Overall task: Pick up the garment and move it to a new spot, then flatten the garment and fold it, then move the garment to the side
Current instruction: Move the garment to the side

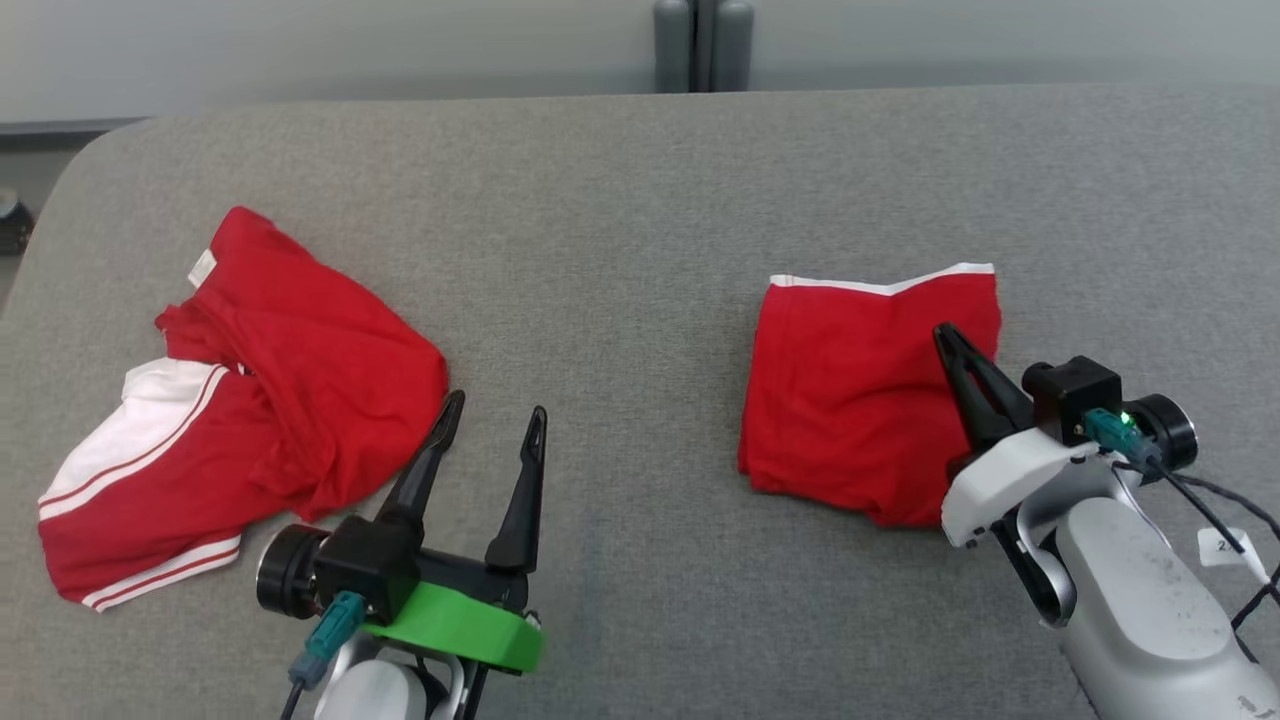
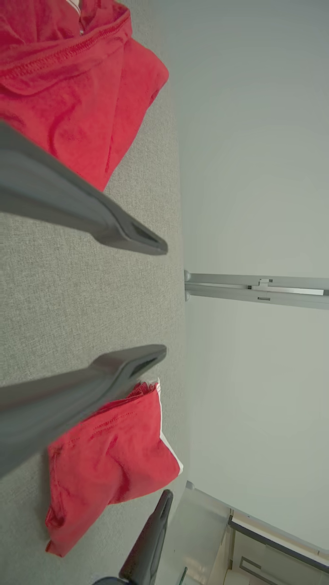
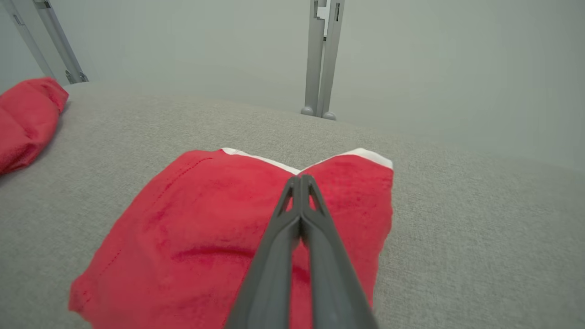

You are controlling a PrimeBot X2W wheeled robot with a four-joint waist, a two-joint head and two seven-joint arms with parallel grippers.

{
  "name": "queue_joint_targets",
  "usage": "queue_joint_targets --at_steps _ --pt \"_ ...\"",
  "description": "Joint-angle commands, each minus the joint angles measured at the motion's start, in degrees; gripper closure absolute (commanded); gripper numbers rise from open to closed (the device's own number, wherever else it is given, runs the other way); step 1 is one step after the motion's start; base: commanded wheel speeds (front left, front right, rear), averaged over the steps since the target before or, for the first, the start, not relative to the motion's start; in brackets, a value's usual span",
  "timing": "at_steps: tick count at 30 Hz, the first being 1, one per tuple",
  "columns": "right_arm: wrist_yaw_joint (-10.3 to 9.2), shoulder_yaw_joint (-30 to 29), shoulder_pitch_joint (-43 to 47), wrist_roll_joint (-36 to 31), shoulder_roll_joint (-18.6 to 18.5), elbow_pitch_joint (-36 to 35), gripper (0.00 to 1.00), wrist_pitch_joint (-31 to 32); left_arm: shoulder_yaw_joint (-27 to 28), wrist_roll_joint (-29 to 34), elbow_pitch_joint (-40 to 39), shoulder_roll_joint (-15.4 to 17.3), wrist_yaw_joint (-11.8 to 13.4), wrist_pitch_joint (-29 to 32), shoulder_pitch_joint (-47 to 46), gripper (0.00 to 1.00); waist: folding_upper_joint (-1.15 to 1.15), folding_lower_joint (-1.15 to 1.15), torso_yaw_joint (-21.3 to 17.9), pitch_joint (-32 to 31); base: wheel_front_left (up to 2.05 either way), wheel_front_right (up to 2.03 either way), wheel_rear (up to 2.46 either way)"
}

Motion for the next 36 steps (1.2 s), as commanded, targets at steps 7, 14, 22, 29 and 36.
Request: queue_joint_targets --at_steps 7,14,22,29,36 --pt "0.00 -1.73 -7.12 -1.25 -1.93 13.18 1.00 -0.16 -0.87 0.43 0.99 0.15 -0.30 0.05 -2.51 0.00 0.00 0.00 6.88 5.14 0.00 0.00 0.00" --pt "0.00 -5.87 -10.61 -1.61 -1.05 19.64 1.00 -0.17 -1.08 -0.12 1.02 0.15 0.06 0.05 -3.17 0.00 0.00 0.00 7.46 5.51 0.00 0.00 0.00" --pt "0.00 -4.95 -12.10 -2.04 1.33 18.91 1.00 -0.17 -1.84 -0.95 0.96 0.15 0.62 0.05 -3.24 0.00 0.00 0.00 7.32 4.95 0.00 0.00 0.00" --pt "-0.03 2.09 -9.21 0.18 2.97 13.38 1.00 -0.17 -2.02 -1.16 0.88 0.15 0.69 0.05 -3.06 0.00 0.00 0.00 7.22 4.62 0.00 0.00 0.00" --pt "-0.03 6.70 -11.01 4.24 3.10 22.85 1.00 0.40 -1.80 -1.22 1.34 0.15 0.73 0.05 -3.15 0.00 0.00 0.00 7.32 3.72 0.00 0.00 0.00"
